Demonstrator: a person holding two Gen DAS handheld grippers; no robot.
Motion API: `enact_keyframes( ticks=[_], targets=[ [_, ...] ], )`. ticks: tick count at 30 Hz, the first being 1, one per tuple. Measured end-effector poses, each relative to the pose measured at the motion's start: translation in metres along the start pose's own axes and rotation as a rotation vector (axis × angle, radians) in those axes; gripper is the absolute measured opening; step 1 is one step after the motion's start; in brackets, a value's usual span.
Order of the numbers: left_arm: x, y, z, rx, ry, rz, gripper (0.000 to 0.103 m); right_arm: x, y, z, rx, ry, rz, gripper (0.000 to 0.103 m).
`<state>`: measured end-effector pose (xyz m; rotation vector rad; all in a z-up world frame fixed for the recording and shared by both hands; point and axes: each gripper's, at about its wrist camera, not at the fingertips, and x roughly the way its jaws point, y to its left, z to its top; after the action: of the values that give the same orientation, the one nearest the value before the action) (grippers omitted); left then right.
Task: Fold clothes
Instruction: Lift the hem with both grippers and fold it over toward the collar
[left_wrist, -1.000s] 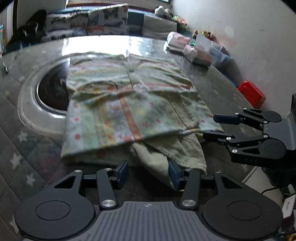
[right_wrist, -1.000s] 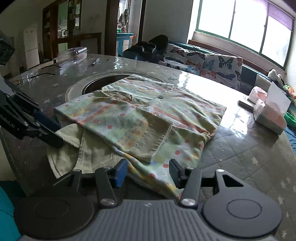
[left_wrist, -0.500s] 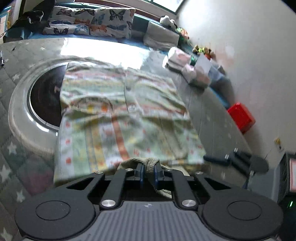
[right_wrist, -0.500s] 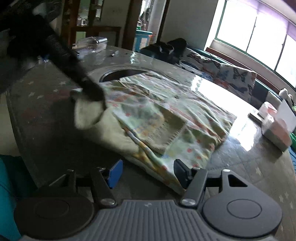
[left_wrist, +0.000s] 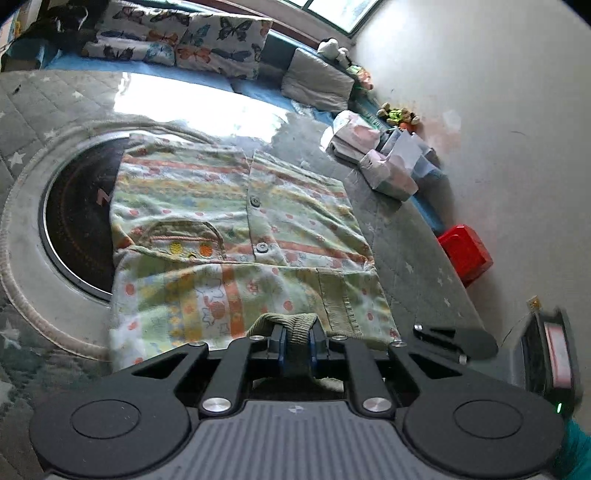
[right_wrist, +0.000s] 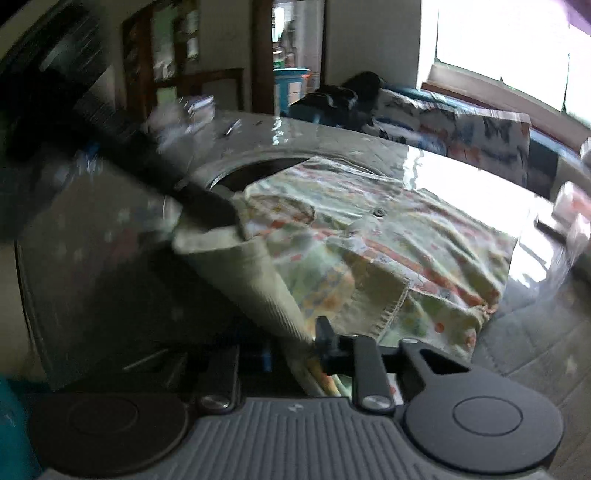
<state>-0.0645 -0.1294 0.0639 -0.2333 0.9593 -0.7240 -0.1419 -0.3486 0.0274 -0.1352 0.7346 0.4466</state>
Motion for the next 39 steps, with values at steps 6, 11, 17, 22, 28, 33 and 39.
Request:
enact_keyframes(
  ticks=[6, 11, 17, 22, 28, 33, 39],
  targets=[
    [-0.032, 0.004, -0.019, 0.120, -0.098, 0.077, 0.053, -0.002, -0.017, 0.013, 0.089, -0.016, 0.028, 0.016],
    [-0.033, -0.001, -0.043, 0.274, -0.127, 0.189, 0.056, -0.003, -0.025, 0.021, 0.151, -0.031, 0.037, 0.016],
    [-0.014, -0.013, -0.066, 0.464, -0.149, 0.296, 0.056, -0.006, -0.028, 0.025, 0.171, -0.047, 0.027, 0.016],
    [-0.001, -0.008, -0.072, 0.558, -0.158, 0.364, 0.050, -0.008, -0.031, 0.027, 0.184, -0.060, 0.019, 0.016],
    [-0.003, 0.000, -0.075, 0.622, -0.195, 0.393, 0.021, -0.011, -0.030, 0.022, 0.194, -0.075, 0.006, 0.011],
    [-0.013, -0.001, -0.075, 0.633, -0.233, 0.372, 0.007, -0.021, -0.024, 0.019, 0.182, -0.102, 0.003, 0.008],
    [-0.038, -0.011, -0.084, 0.629, -0.250, 0.326, 0.006, -0.045, -0.013, 0.013, 0.146, -0.132, 0.013, 0.008]
  ],
)
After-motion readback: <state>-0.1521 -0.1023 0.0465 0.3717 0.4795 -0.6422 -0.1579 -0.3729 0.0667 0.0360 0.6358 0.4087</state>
